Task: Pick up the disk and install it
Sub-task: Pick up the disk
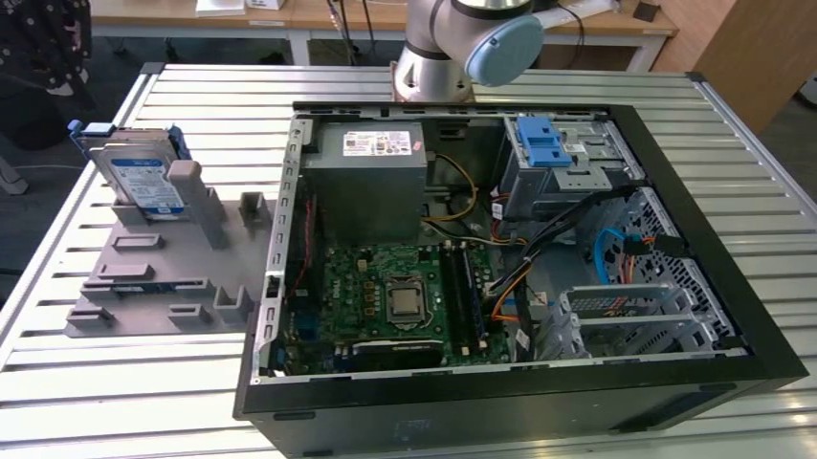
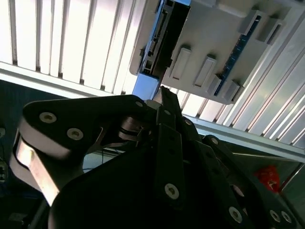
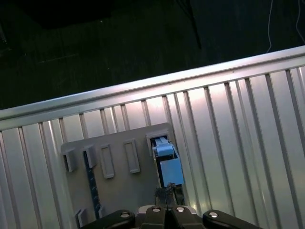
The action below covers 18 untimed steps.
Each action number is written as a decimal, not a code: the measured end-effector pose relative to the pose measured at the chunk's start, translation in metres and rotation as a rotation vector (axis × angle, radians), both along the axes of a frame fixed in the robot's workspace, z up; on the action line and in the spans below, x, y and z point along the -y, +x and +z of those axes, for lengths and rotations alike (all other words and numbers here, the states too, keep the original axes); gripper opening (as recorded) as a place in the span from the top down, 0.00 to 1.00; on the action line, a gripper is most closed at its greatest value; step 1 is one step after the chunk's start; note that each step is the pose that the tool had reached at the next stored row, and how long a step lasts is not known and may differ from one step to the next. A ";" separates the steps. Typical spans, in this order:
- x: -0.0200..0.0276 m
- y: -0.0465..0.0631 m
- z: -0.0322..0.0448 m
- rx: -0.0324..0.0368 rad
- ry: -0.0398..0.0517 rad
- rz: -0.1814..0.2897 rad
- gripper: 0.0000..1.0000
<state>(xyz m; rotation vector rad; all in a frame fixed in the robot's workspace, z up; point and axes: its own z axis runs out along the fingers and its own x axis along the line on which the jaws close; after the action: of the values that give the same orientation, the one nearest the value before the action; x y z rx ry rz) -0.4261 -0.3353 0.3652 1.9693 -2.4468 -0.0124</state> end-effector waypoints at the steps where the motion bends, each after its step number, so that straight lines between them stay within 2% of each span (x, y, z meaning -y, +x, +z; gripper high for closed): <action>1: 0.0000 0.000 -0.0003 0.0000 0.0001 0.004 0.89; 4: -0.0015 0.000 -0.0014 0.0000 0.0002 0.009 0.89; 5: -0.0024 -0.001 -0.0018 0.0000 0.0002 0.009 0.83; 6: -0.0035 -0.001 -0.0024 0.0003 0.0002 0.009 0.83; 9: -0.0059 -0.002 -0.0050 0.0014 0.0002 0.012 0.65; 10: -0.0060 -0.002 -0.0056 0.0014 0.0001 0.019 0.65; 12: -0.0060 -0.002 -0.0069 0.0014 0.0003 0.053 0.53; 15: -0.0060 -0.002 -0.0097 0.0014 0.0008 0.101 0.47; 16: -0.0060 -0.002 -0.0110 0.0014 0.0013 0.109 0.41; 18: -0.0061 -0.004 -0.0146 0.0021 0.0026 0.115 0.41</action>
<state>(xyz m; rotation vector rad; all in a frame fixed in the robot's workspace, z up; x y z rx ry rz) -0.4297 -0.3293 0.3505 2.1080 -2.3321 -0.0135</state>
